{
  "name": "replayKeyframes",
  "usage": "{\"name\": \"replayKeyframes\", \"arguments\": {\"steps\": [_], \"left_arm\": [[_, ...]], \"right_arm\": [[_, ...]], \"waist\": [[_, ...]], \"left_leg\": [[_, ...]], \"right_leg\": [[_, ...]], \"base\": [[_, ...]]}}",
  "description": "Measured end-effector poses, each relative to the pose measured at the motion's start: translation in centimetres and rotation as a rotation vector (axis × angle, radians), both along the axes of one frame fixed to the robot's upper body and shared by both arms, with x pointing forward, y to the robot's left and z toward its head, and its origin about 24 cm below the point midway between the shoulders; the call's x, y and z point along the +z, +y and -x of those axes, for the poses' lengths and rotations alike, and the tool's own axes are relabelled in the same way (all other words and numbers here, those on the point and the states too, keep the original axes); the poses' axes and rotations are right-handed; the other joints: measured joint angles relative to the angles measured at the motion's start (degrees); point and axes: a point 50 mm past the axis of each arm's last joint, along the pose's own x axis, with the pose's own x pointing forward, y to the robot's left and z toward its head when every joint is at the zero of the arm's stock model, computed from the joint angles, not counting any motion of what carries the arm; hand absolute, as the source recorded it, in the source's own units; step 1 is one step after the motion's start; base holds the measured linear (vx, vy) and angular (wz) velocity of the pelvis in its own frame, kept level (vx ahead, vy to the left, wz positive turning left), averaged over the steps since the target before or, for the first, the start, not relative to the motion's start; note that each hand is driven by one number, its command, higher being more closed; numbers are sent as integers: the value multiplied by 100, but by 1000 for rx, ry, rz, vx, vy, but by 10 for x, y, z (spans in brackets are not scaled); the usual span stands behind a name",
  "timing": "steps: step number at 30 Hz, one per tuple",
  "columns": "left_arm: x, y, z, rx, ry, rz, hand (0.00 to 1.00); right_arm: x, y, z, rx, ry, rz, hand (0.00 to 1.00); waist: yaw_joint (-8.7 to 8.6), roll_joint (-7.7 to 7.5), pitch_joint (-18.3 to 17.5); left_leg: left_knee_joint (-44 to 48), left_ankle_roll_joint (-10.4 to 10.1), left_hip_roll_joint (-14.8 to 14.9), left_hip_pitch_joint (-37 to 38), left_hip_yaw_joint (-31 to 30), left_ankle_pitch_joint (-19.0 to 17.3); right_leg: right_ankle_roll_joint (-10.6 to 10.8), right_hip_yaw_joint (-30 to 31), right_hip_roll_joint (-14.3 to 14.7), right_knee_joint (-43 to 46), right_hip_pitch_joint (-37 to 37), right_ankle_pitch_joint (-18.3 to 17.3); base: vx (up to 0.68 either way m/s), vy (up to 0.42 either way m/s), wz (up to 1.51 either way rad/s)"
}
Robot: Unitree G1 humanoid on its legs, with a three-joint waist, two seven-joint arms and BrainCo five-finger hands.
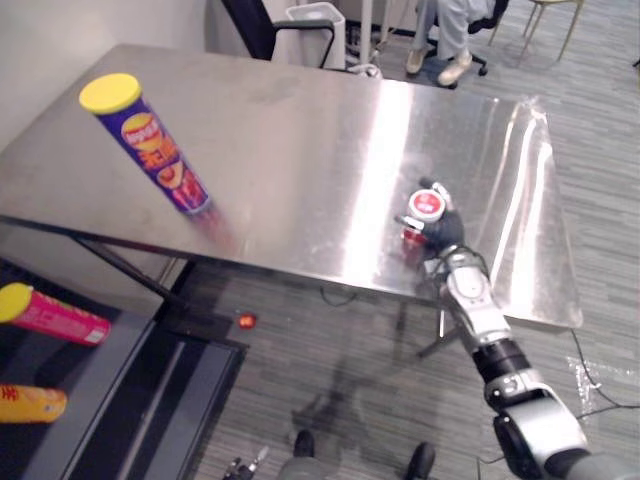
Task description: Put the gum and the chips on the shelf.
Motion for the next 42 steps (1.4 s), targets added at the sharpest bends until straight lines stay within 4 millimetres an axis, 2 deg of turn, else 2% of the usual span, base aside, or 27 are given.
{"name": "replayKeyframes", "arguments": {"steps": [3, 8, 13, 16, 20, 23, 29, 31, 37, 42], "left_arm": [[0, 0, 0, 5, 4, -6, 0], [0, 1, -1, -10, 9, -18, 0], [0, 1, -1, -13, 10, -18, 0], [0, 1, -1, -16, 10, -18, 0], [0, 2, -1, -30, 19, -19, 0], [0, 2, 0, -62, 29, -24, 0], [-1, 2, 9, -72, 52, -16, 0], [-2, 2, 14, -71, 66, -11, 0], [-5, 1, 23, -51, 92, 15, 0], [-6, -3, 29, -55, 97, 41, 0]], "right_arm": [[3, 12, 6, 58, -28, 17, 100], [-5, 32, 17, 177, -17, 37, 100], [-14, 37, 27, 235, -5, 50, 100], [-20, 33, 34, 243, 3, 50, 100], [-14, 10, 50, 207, -50, 54, 100], [-8, -8, 58, 149, -86, 37, 100], [6, -41, 85, 69, -185, -29, 100], [5, -49, 89, 45, -194, -39, 100], [4, -68, 106, -14, -210, -66, 100], [-9, -93, 119, -123, -162, -56, 100]], "waist": [[-3, -1, 0], [-15, -2, 1], [-33, -19, 0], [-43, -22, -2], [-65, -66, -34], [-182, -81, -78], [-255, -80, -358], [-339, -61, -473], [-348, 35, -578], [-378, 127, -657]], "left_leg": [[1, 0, 0, 4, -3, 0], [2, 0, 2, 76, 2, 0], [5, -1, 4, 142, 10, -1], [13, -1, 7, 210, 5, -1], [54, -1, 4, 226, -48, 0], [113, 0, 2, 186, -182, 0], [140, 4, -1, 192, -163, 3], [150, 4, 0, 192, -146, 3], [148, 3, 20, 194, 33, 0], [135, -25, 64, 257, 139, -20]], "right_leg": [[1, -6, -1, 0, 11, 0], [1, -10, -4, 0, 91, 0], [1, -5, -4, 0, 155, 0], [2, 4, -3, 0, 221, 0], [5, -57, -6, 1, 291, -1], [7, -164, -9, 19, 347, -3], [10, -135, -12, 29, 342, -6], [11, -110, -12, 29, 331, -7], [19, 105, 3, 29, 210, 1], [20, 192, 50, 22, 202, 2]], "base": [[0, 0, 0], [0, 0, 0], [-23, -6, -1], [-39, -15, -2], [-37, -10, 6], [-32, -14, 15], [-24, -8, -1], [-35, -12, -5], [-34, -9, -15], [5, -12, -11]]}}
